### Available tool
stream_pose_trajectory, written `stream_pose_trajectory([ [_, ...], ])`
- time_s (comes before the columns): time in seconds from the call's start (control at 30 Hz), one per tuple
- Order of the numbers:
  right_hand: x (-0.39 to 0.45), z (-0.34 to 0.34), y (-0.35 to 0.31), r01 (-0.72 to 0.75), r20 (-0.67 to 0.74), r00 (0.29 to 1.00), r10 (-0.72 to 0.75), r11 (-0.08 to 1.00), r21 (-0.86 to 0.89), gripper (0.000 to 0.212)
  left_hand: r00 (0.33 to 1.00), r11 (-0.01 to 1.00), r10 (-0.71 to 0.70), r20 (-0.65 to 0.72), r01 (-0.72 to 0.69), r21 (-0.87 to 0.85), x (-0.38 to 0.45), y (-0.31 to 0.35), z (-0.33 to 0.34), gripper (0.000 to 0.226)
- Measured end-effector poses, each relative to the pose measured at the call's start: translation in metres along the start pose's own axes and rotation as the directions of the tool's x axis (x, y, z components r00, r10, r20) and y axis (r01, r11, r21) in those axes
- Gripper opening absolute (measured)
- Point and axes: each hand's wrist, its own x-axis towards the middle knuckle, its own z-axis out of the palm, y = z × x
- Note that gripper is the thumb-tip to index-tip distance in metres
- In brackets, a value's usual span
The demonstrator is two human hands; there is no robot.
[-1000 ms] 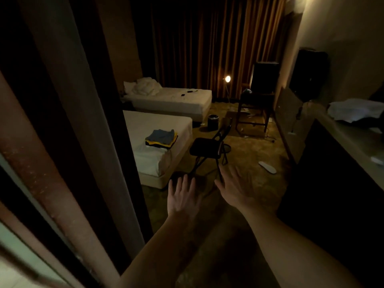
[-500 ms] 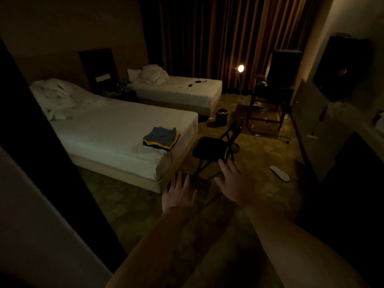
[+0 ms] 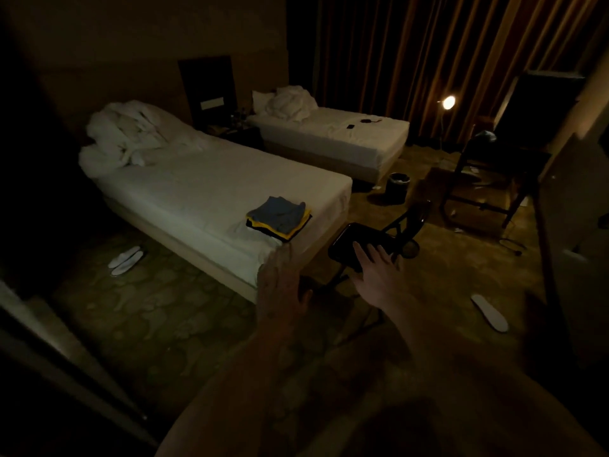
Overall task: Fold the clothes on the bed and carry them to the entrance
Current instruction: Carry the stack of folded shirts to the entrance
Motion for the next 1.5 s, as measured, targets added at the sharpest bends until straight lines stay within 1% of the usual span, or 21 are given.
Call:
stream_pose_trajectory([
  [0.07,0.029,0.003,0.003,0.009,0.023,1.0,-0.009,1.0,0.006,0.069,0.999,0.999,-0.029,0.023,0.029,-0.021,0.023,-0.008,0.015,0.081],
  [0.17,0.074,0.01,0.002,0.03,0.053,0.998,-0.031,0.999,0.017,0.066,0.998,0.999,-0.05,0.044,0.05,0.007,0.059,-0.017,0.02,0.085],
  [0.23,0.107,0.019,0.0,0.063,0.032,0.997,-0.064,0.998,0.025,0.066,0.996,0.997,-0.068,0.059,0.066,0.032,0.086,-0.024,0.022,0.078],
  [0.3,0.143,0.025,-0.003,0.082,0.016,0.996,-0.083,0.996,0.032,0.066,0.997,0.994,-0.073,0.016,0.072,0.087,0.115,-0.029,0.029,0.071],
  [0.43,0.221,0.035,-0.016,0.082,0.051,0.995,-0.084,0.996,0.044,0.066,0.993,0.99,-0.111,0.039,0.107,0.094,0.176,-0.05,0.037,0.066],
  [0.5,0.257,0.038,-0.025,0.092,0.043,0.995,-0.094,0.994,0.057,0.066,0.987,0.986,-0.14,0.074,0.132,0.102,0.211,-0.06,0.041,0.067],
  [0.63,0.317,0.039,-0.039,0.163,0.037,0.986,-0.165,0.985,0.059,0.066,0.985,0.981,-0.162,0.064,0.154,0.117,0.266,-0.067,0.043,0.07],
  [0.7,0.348,0.04,-0.04,0.184,0.041,0.981,-0.188,0.979,0.087,0.066,0.982,0.977,-0.183,0.048,0.177,0.117,0.293,-0.069,0.044,0.071],
  [0.77,0.378,0.043,-0.037,0.192,0.064,0.978,-0.199,0.976,0.098,0.066,0.977,0.973,-0.206,0.047,0.2,0.12,0.317,-0.071,0.047,0.071],
  [0.87,0.43,0.051,-0.025,0.208,0.137,0.966,-0.219,0.974,0.091,0.067,0.962,0.962,-0.261,0.075,0.253,0.105,0.356,-0.073,0.057,0.071],
  [0.97,0.491,0.057,-0.016,0.255,0.167,0.949,-0.268,0.962,0.097,0.067,0.94,0.941,-0.333,0.079,0.325,0.098,0.398,-0.073,0.068,0.071],
  [1.07,0.544,0.059,-0.007,0.307,0.158,0.935,-0.317,0.948,0.084,0.068,0.9,0.903,-0.43,0.072,0.428,0.042,0.443,-0.066,0.075,0.071],
  [1.17,0.592,0.063,0.006,0.342,0.179,0.919,-0.351,0.936,0.079,0.067,0.875,0.877,-0.48,0.057,0.481,0.013,0.482,-0.055,0.08,0.072],
  [1.3,0.648,0.072,0.016,0.38,0.225,0.894,-0.387,0.922,0.078,0.067,0.825,0.825,-0.562,0.064,0.564,-0.026,0.521,-0.048,0.095,0.073],
  [1.5,0.721,0.094,0.006,0.448,0.277,0.851,-0.446,0.892,0.061,0.068,0.749,0.751,-0.646,0.146,0.658,-0.054,0.574,-0.057,0.118,0.073],
])
